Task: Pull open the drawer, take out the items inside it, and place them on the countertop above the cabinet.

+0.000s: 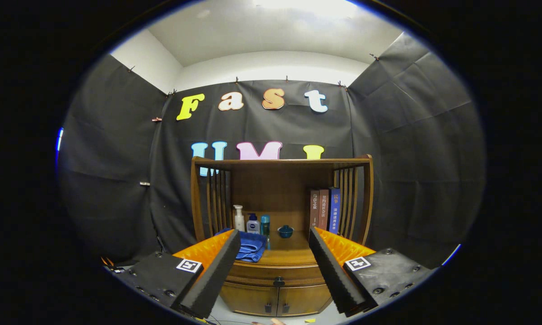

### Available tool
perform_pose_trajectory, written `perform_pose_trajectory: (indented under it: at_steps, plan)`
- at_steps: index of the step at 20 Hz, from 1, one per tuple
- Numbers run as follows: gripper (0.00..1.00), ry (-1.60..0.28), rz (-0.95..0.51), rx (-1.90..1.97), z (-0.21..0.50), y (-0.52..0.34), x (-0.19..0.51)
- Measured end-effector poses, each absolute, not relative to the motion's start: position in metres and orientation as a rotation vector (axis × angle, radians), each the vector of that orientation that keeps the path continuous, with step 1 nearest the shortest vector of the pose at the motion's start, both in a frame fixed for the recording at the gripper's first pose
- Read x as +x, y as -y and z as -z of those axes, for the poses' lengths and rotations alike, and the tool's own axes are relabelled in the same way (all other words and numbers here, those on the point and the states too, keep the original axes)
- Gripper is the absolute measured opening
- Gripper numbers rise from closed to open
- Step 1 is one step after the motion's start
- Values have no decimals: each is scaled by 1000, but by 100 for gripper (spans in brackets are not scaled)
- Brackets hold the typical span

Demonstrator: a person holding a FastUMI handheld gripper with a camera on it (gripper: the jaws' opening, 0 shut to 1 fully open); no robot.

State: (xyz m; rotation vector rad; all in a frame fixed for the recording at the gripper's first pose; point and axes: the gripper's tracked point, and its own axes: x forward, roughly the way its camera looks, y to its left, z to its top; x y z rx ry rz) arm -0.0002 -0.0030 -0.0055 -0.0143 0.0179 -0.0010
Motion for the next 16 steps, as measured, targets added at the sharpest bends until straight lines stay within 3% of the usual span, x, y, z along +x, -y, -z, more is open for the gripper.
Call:
perform_pose_trajectory:
  at_steps: [10,16]
  plan:
    - [99,-43,-11,0,37,2,33]
    - [99,-114,-19,2,93,2,66]
